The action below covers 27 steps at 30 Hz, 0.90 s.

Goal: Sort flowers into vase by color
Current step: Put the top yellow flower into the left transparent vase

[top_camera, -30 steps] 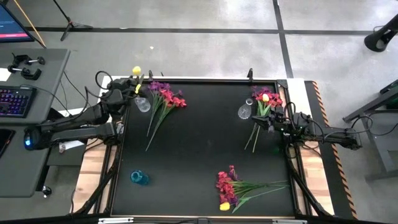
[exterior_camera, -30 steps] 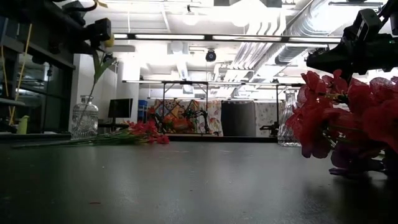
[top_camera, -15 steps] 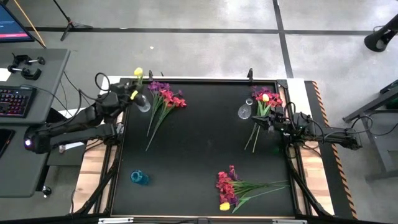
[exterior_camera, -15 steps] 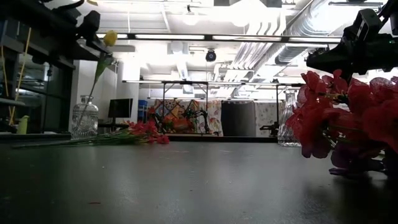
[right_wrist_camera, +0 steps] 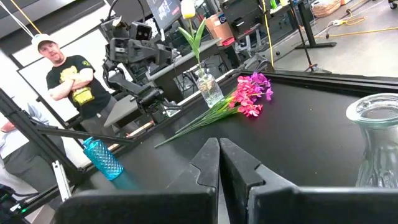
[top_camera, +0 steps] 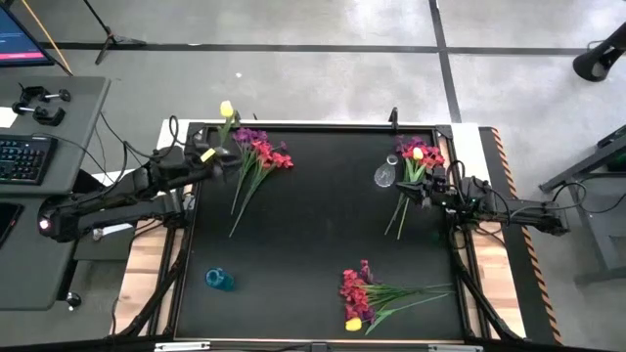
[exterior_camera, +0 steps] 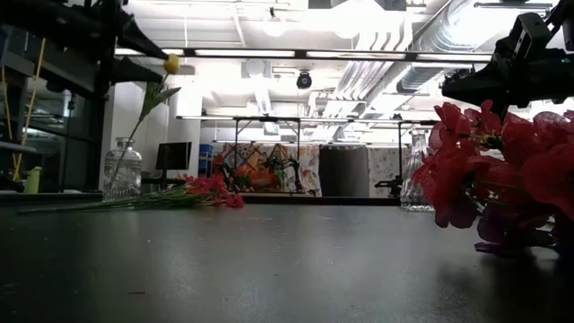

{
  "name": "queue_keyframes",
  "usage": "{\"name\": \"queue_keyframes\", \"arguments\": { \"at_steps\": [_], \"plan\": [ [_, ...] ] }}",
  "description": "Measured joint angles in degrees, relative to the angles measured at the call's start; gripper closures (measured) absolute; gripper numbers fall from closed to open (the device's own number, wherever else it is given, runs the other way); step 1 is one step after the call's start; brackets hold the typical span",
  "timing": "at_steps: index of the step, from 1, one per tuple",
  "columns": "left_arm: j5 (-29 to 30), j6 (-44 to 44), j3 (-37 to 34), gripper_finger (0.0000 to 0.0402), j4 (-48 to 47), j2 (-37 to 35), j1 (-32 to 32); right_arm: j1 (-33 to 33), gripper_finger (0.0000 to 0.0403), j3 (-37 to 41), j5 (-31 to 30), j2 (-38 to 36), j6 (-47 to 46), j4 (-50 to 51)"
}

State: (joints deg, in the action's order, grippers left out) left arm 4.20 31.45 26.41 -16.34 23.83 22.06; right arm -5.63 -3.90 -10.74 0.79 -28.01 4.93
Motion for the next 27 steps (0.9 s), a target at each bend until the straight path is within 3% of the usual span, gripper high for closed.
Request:
{"name": "queue_keyframes", "arguments": {
  "at_steps": [6, 18, 27],
  "plan": [
    [-6.70, 4.52, 0.04, 0.0201, 7.29, 1.55, -1.29, 0.00, 0.0400, 0.00, 0.00, -0.01, -0.01, 0.00],
    [-6.59, 5.52, 0.09, 0.0201, 29.80, 17.28, -8.92, -0.39, 0.0400, 0.00, -0.03, -0.01, -0.01, 0.00],
    [-4.52, 10.03, 0.09, 0.0202, 53.15, 28.39, -9.92, -0.38, 0.0400, 0.00, -0.02, 0.00, 0.00, -0.01]
  ]
}}
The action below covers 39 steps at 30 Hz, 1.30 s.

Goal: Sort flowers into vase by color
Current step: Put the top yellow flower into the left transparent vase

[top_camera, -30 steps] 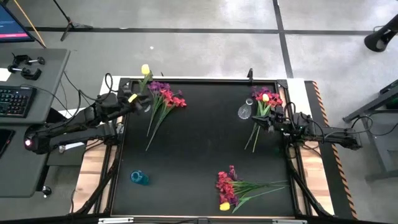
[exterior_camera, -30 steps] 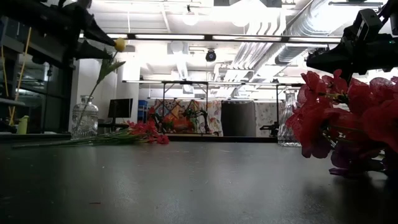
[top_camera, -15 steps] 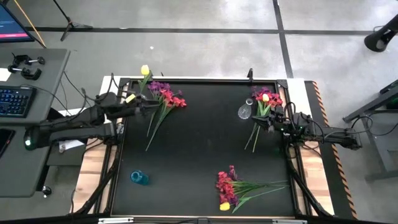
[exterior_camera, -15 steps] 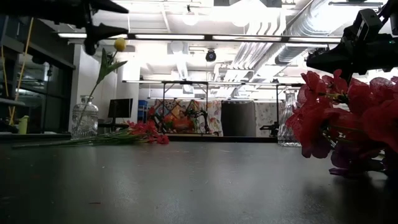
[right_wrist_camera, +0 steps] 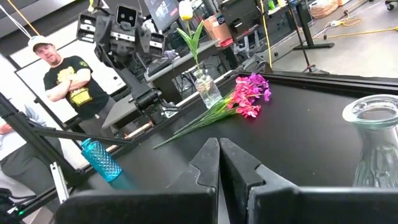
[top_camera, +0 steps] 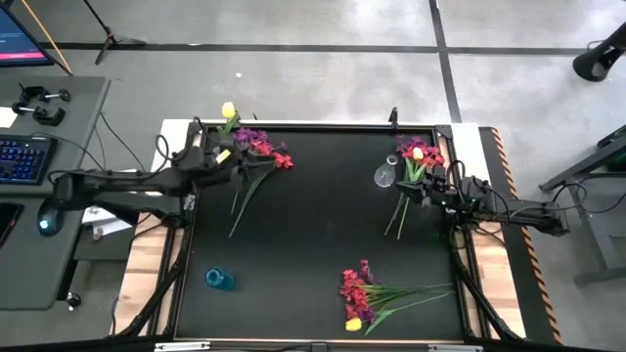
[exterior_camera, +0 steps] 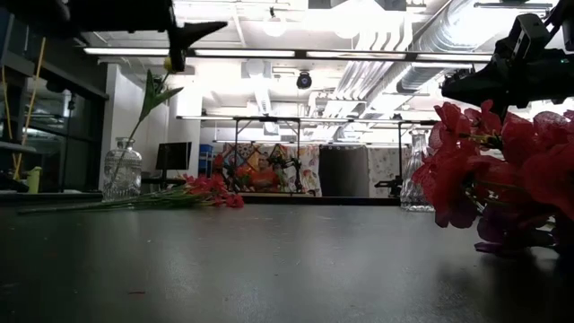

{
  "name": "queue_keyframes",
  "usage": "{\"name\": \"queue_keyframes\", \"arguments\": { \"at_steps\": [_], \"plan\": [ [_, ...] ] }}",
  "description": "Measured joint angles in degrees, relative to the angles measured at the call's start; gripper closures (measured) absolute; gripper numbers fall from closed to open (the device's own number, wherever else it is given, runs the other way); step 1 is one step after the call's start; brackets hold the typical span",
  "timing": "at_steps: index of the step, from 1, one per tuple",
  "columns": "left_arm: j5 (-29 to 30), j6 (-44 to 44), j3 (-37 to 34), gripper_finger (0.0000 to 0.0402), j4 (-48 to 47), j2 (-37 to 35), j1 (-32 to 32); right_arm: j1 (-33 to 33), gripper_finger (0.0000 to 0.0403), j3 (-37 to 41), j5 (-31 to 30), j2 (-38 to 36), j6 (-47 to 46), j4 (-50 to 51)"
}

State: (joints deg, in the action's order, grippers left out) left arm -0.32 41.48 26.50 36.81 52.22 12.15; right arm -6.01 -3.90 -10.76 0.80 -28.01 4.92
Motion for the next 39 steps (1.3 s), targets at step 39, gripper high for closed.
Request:
{"name": "queue_keyframes", "arguments": {
  "at_steps": [39],
  "plan": [
    [2.06, -6.66, 0.00, 0.0202, 6.35, 1.21, 0.96, -1.24, 0.0314, -38.54, -1.17, 28.22, -42.58, 53.82]
  ]
}}
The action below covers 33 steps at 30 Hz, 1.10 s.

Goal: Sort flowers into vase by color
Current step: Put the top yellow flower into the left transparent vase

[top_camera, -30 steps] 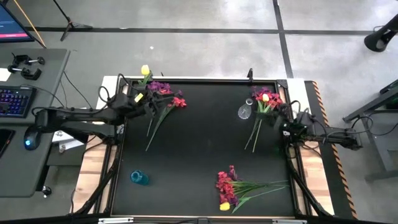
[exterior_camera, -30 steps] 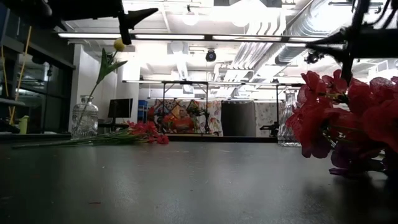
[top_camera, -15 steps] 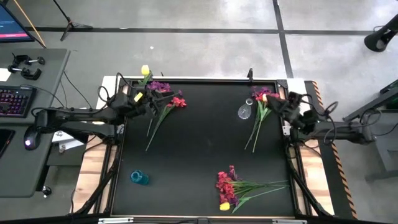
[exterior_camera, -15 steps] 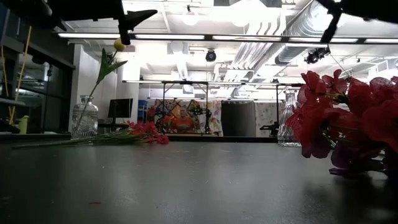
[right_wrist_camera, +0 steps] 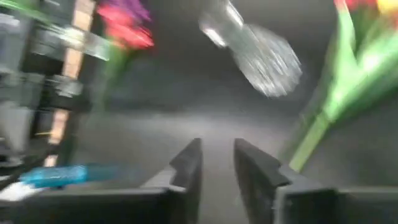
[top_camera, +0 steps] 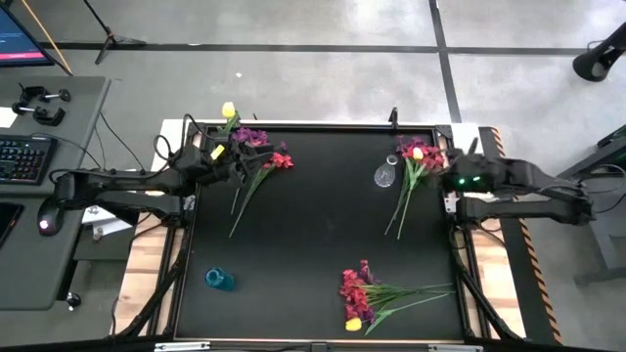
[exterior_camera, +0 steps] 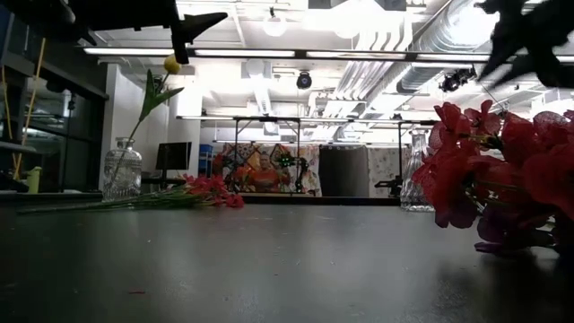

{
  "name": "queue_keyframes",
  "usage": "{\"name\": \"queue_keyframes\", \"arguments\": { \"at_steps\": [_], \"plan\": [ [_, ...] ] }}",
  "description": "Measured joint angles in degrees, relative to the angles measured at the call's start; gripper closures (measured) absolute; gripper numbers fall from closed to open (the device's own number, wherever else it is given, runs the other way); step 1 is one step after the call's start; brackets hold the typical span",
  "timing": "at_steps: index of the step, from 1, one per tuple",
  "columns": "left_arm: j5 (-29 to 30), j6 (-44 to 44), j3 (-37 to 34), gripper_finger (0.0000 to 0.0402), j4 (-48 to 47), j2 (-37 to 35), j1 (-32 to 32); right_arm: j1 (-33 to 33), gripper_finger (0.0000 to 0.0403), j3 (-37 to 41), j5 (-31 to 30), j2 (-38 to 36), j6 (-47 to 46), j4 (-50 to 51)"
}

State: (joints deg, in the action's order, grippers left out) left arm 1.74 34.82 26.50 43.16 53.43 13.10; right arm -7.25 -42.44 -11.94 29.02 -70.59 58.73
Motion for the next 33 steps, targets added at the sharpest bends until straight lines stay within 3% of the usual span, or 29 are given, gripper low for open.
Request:
{"name": "queue_keyframes", "arguments": {
  "at_steps": [4, 7, 18, 28, 33],
  "plan": [
    [0.00, -0.17, 0.00, 0.0202, -0.02, 0.00, 0.00, -0.19, 0.0249, 6.85, 0.48, 2.63, -8.97, -0.60],
    [0.00, -0.17, 0.00, 0.0202, -0.04, 0.01, 0.00, -1.65, 0.0227, 11.23, 0.47, 5.85, -13.72, -2.68],
    [-0.02, -0.50, 0.00, 0.0202, -1.35, 0.01, 0.00, -8.83, 0.0263, 13.03, -1.38, 17.19, -11.86, -5.91],
    [-0.02, -1.13, 0.00, 0.0202, -1.86, 0.00, 0.00, -13.50, 0.0265, 13.03, -2.37, 25.47, -11.34, -9.68],
    [-0.02, -2.37, 0.00, 0.0202, -2.04, 0.00, 0.00, -14.51, 0.0265, 13.03, -0.05, 29.53, -9.95, -11.05]
  ]
}}
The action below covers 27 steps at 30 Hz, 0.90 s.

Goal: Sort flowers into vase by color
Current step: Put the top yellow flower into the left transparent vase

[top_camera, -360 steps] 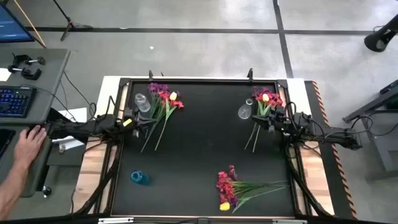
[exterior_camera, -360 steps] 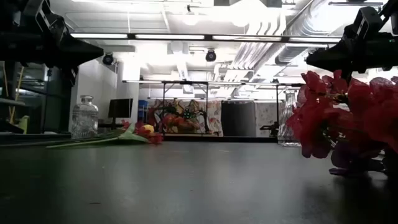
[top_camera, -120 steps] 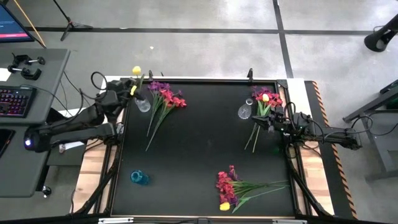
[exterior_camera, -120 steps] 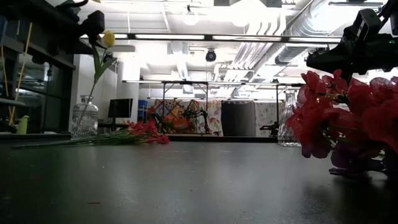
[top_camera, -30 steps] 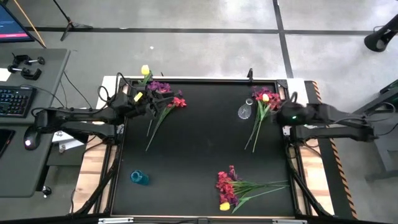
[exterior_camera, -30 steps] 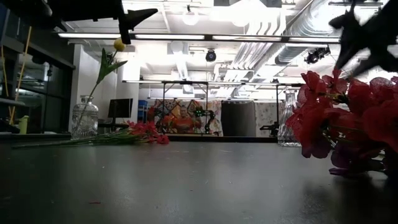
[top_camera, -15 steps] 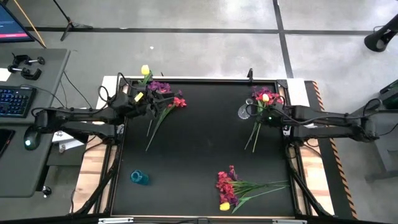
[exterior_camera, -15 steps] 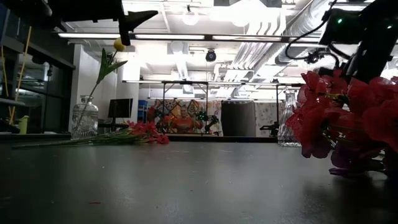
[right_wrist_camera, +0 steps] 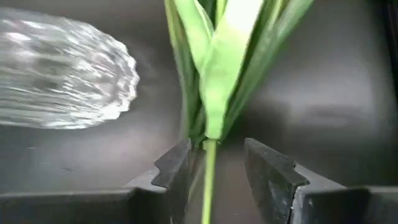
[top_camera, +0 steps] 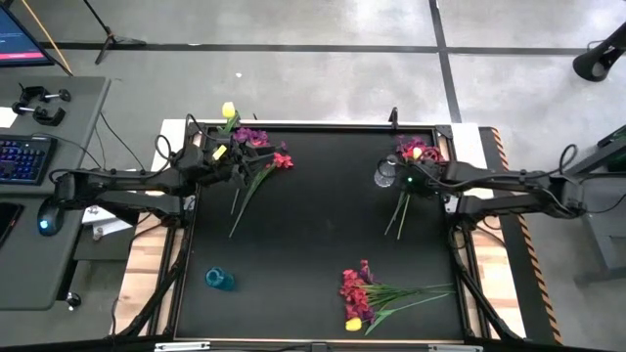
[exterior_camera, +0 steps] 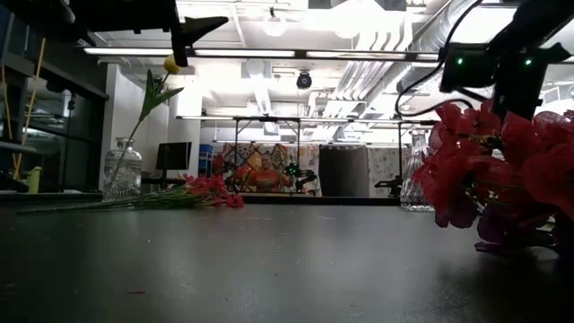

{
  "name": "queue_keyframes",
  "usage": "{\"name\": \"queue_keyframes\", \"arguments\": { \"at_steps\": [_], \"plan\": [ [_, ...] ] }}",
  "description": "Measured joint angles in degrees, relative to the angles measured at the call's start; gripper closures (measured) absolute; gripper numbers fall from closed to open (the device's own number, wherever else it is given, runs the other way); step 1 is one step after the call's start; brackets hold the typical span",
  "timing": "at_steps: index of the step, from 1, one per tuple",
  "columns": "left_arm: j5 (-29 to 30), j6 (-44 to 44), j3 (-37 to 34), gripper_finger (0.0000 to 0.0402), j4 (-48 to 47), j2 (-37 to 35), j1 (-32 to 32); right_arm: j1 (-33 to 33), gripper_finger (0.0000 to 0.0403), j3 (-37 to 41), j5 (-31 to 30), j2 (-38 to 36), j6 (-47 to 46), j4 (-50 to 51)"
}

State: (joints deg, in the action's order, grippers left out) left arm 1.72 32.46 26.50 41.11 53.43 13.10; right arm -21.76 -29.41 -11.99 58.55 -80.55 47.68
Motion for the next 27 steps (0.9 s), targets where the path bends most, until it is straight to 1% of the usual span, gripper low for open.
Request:
{"name": "queue_keyframes", "arguments": {
  "at_steps": [4, 8, 13, 20, 27],
  "plan": [
    [0.01, 0.01, 0.00, 0.0202, -0.50, 0.01, 0.00, -0.39, 0.0265, 0.00, 0.13, 1.84, -0.47, -0.55],
    [0.00, 0.25, 0.00, 0.0202, -1.10, 0.01, 0.00, -0.39, 0.0265, 0.00, 0.32, 1.89, -0.44, -0.44],
    [0.02, 0.25, 0.00, 0.0202, -1.41, 0.00, 0.00, -0.39, 0.0265, 0.00, 2.70, 1.87, -0.42, 0.71],
    [0.26, -1.64, 0.00, 0.0202, -1.41, 0.00, 0.00, -1.01, 0.0265, 0.00, 2.54, 2.04, -0.42, 0.71],
    [0.51, -2.63, 0.00, 0.0202, -1.41, 0.00, 0.00, -1.09, 0.0265, 0.02, 4.25, 5.75, 0.84, -1.23]
  ]
}}
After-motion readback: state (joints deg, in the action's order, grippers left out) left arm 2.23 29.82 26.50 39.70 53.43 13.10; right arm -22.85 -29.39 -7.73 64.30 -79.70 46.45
